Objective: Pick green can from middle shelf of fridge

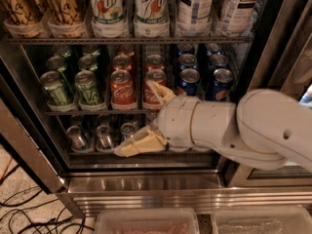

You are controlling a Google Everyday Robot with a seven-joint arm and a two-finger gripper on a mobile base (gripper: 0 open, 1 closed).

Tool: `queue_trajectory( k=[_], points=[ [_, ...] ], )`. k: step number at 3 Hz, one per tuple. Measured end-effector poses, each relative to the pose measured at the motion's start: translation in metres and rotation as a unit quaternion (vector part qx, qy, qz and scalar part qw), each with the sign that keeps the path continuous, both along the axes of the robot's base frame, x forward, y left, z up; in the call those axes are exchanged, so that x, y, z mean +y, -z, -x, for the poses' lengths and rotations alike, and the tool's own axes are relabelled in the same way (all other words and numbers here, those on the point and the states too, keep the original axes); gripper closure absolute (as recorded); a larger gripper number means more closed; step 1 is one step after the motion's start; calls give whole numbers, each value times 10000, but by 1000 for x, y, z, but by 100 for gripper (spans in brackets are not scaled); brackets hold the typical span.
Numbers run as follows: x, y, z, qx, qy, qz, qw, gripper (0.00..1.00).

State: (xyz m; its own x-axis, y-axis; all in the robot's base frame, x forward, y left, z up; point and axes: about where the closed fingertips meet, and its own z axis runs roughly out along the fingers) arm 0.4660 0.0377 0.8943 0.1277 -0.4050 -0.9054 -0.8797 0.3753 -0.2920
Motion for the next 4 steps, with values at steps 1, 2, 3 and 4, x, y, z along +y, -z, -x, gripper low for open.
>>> queue_trajectory(
  k=[1, 2, 3, 4],
  points=[
    [1, 57, -15, -282, -93, -525, 9982, 0],
    [1, 57, -15, -282, -93, -525, 9982, 0],
    [4, 57, -16, -124, 200, -946, 9952, 0],
    [-7, 72, -20, 120, 860, -1633, 9828, 0]
  ],
)
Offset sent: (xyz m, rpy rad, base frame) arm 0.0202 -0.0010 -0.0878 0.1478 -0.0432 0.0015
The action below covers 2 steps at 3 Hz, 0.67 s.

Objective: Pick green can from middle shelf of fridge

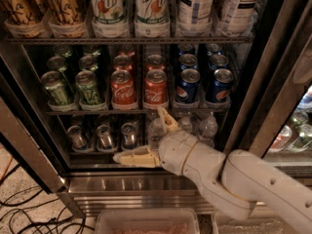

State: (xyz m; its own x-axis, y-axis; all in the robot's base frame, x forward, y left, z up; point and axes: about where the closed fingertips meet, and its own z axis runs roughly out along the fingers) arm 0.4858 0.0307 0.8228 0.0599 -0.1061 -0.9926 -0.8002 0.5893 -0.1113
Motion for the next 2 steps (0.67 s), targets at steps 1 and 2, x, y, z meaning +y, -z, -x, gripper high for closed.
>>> queue_trajectory(
  k=[1, 2],
  points=[
    [10, 0, -1, -143, 278, -294, 9991, 0],
    [19, -12, -5, -99, 346, -582, 9977, 0]
  ],
)
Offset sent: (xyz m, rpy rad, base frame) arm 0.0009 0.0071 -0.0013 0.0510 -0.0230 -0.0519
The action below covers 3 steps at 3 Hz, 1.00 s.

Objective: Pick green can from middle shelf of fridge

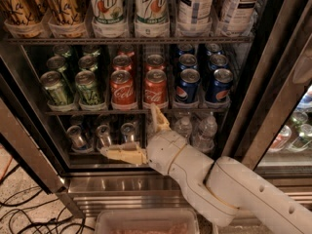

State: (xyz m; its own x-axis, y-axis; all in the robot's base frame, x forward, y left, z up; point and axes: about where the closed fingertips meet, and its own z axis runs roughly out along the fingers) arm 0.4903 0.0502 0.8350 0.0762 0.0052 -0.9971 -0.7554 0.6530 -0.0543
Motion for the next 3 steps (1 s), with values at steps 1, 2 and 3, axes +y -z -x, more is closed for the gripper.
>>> queue_trajectory(
  k=[1, 2, 3],
  points=[
    [3, 1, -1, -9, 33, 8, 10000, 0],
    [21, 7, -7, 1, 15, 221, 9998, 0],
    [38, 12, -14, 44, 68, 367, 9993, 0]
  ],
)
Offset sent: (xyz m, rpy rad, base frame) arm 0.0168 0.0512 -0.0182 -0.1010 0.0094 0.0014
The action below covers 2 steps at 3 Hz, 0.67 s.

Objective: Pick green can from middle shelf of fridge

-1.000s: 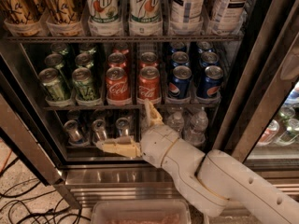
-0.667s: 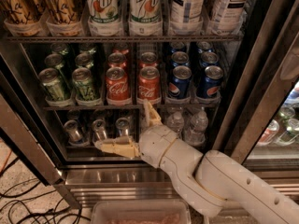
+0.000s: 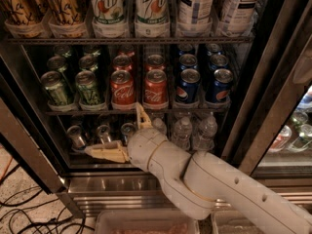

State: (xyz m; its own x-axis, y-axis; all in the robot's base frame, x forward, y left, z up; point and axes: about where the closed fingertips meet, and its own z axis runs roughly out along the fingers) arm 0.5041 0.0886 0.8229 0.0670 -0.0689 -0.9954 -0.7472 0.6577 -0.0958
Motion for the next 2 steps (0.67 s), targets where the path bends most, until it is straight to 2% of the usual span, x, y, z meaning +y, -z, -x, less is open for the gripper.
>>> queue_trajectory(
  k=[1, 2],
  points=[
    [14, 3, -6, 4, 68, -18, 10000, 0],
    [28, 1, -11, -25, 195, -208, 9996, 0]
  ],
)
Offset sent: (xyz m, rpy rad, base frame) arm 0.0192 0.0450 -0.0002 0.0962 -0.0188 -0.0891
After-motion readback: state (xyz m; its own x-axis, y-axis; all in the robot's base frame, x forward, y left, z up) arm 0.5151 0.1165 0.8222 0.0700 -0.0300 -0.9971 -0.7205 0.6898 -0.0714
